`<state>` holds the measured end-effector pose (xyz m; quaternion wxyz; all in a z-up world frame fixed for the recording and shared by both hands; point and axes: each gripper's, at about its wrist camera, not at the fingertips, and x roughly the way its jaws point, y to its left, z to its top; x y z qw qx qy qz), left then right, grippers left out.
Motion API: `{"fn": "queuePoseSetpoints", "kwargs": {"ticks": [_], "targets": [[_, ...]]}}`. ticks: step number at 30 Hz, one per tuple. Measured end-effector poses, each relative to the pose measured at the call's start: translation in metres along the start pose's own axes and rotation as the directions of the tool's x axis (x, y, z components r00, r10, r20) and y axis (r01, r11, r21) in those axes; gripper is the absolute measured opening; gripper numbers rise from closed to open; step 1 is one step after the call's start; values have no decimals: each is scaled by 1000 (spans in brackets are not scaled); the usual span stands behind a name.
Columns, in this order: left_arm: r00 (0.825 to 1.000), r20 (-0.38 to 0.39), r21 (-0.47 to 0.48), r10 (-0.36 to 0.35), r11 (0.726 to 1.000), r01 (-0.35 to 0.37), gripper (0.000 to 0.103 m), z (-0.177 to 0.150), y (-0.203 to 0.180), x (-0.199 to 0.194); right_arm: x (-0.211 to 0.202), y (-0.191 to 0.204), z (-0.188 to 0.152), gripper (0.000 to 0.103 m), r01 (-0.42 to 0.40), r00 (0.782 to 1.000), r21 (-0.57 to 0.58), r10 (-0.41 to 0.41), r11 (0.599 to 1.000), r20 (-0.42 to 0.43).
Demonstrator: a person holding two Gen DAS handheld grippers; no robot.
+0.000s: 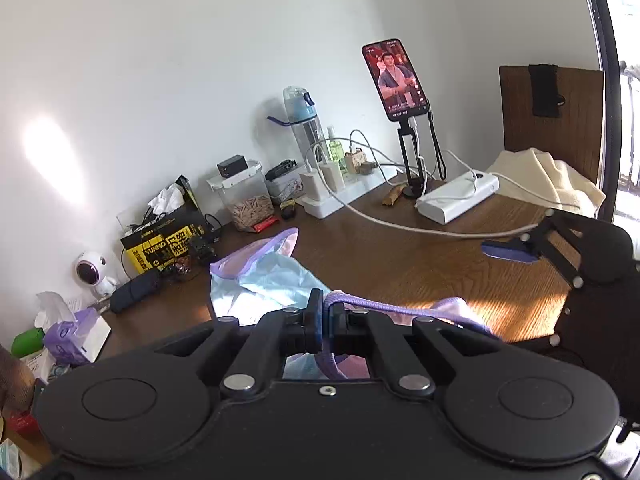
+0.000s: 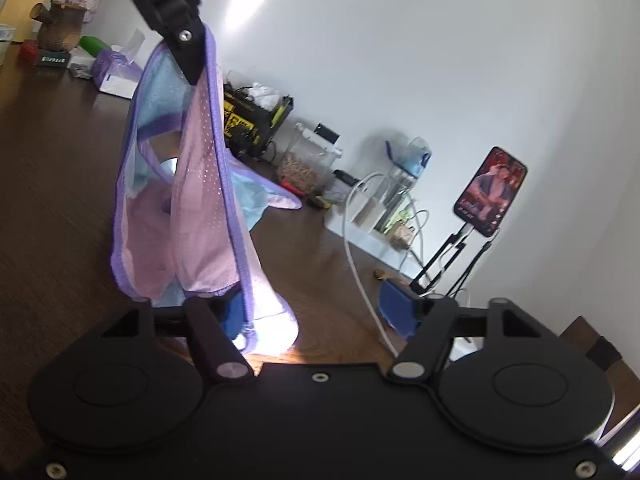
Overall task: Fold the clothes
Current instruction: 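Lift the garment with both tools and stretch it open between them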
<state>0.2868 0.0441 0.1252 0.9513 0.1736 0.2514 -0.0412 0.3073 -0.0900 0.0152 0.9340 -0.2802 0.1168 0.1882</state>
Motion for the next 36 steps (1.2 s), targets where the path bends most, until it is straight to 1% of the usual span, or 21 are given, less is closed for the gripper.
{"fn": "queuePoseSetpoints", "kwargs": {"ticks": [1,4,6,9,12,14,16,17,19,22,25,27,29,30,32,33,36], "targets": [[1000,-2,-2,3,1000,-3,3,-2,0,-1,1,2,0,50,-12,1000,-6,12,1000,-4],[1000,0,-2,19,1000,-19,3,-8,1,-8,7,9,-2,48,-37,999,-33,37,999,-24],[1000,2,6,20,1000,-20,3,-12,0,-12,10,11,-3,44,-47,999,-49,46,998,-29],[1000,-5,25,17,1000,-16,3,-16,-1,-13,9,16,-2,43,-41,999,-85,40,996,-13],[1000,-8,33,14,999,-14,3,-18,-2,-13,4,25,2,43,-4,999,-159,11,987,41],[1000,-6,39,15,999,-14,3,-20,-3,-13,5,28,3,43,-10,999,-180,19,984,49],[1000,-1,47,18,999,-18,3,-21,-3,-15,7,32,3,26,-50,998,-190,57,980,33],[1000,0,54,22,998,-22,3,-22,-3,-15,7,32,3,7,-66,997,-185,71,980,21],[999,-2,65,32,997,-32,3,-25,-3,-15,6,31,2,7,-91,996,-170,94,981,7],[999,-2,67,48,997,-48,3,-30,-4,-15,1,26,0,6,-107,994,-161,111,981,12],[998,-1,53,60,997,-60,3,-33,-3,-13,-7,21,-4,6,-117,990,-173,128,978,55],[998,1,49,70,996,-70,3,-33,-1,-10,-10,16,-5,7,-103,988,-197,122,975,90],[997,10,53,79,995,-80,3,-31,1,-9,-10,11,-3,7,-81,987,-187,105,979,118],[996,18,56,84,995,-85,3,-28,4,-7,-9,6,-1,7,-76,987,-167,98,983,128],[996,31,57,90,994,-91,3,-21,11,-4,-2,-10,13,7,-168,979,-110,179,980,98],[995,38,53,96,994,-98,3,-15,17,0,1,-13,18,7,-193,974,-111,204,975,95],[989,55,25,139,990,-141,3,17,50,20,21,-23,47,7,-199,965,-198,227,960,129]]}}
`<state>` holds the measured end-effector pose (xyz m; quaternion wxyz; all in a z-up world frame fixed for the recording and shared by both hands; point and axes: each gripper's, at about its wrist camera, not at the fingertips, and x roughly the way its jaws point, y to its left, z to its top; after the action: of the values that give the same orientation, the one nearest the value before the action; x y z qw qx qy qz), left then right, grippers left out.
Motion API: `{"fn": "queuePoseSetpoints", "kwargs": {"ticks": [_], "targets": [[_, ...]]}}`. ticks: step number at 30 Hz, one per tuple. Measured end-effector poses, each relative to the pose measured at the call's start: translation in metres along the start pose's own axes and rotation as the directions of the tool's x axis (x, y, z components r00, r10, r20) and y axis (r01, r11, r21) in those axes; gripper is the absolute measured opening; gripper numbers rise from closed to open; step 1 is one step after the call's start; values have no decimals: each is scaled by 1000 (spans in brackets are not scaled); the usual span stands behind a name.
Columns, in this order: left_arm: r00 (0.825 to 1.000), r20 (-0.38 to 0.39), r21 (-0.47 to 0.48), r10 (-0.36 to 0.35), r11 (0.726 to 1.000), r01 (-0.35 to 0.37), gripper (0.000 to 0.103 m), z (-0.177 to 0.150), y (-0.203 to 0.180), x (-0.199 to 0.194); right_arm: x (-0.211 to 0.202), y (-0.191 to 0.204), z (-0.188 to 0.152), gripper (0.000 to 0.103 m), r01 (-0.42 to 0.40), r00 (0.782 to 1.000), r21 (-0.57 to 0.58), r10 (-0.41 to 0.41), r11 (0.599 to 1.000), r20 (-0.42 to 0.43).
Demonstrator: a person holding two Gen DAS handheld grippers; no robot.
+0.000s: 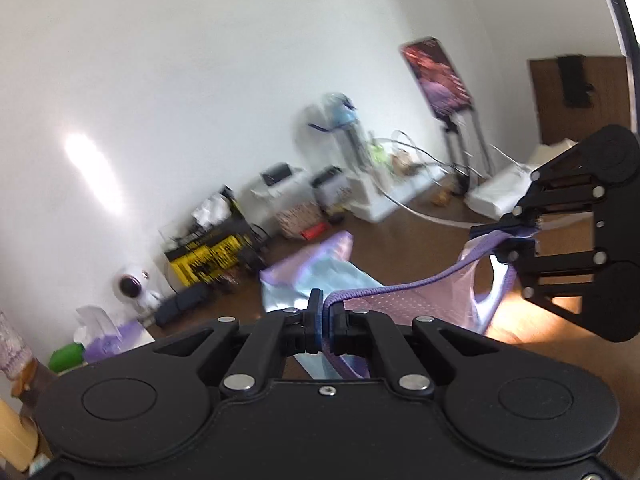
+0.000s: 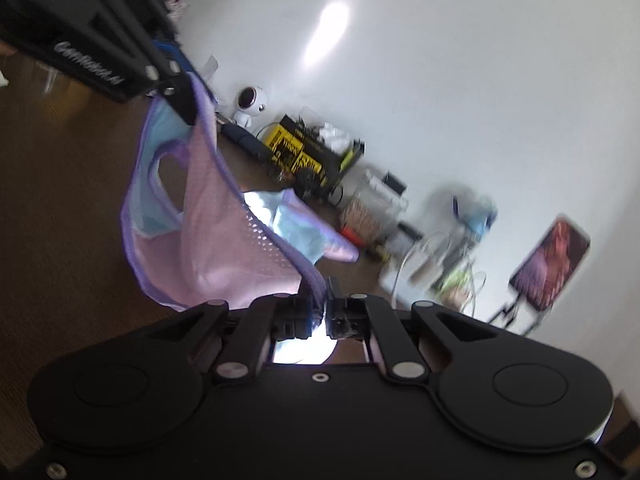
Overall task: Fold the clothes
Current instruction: 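Lift the garment with both tools and stretch it open between them, then lower the garment onto the table and open both tools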
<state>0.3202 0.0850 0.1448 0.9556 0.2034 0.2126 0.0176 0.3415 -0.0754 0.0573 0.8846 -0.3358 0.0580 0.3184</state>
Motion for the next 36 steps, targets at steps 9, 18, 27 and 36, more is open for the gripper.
{"fn": "queuePoseSetpoints", "kwargs": {"ticks": [9,18,27,36], "targets": [[981,35,-21,189,982,-189,3,129,122,101,131,-124,144,7,45,996,-107,-36,993,78],[934,213,-42,286,958,-284,4,259,194,104,186,-221,245,7,282,945,-183,-240,942,221],[882,367,-39,297,952,-304,4,279,183,29,123,-257,268,7,367,902,-224,-285,903,326],[972,185,81,142,984,-160,4,122,61,-16,67,-191,176,7,98,989,-279,-63,955,132]]}}
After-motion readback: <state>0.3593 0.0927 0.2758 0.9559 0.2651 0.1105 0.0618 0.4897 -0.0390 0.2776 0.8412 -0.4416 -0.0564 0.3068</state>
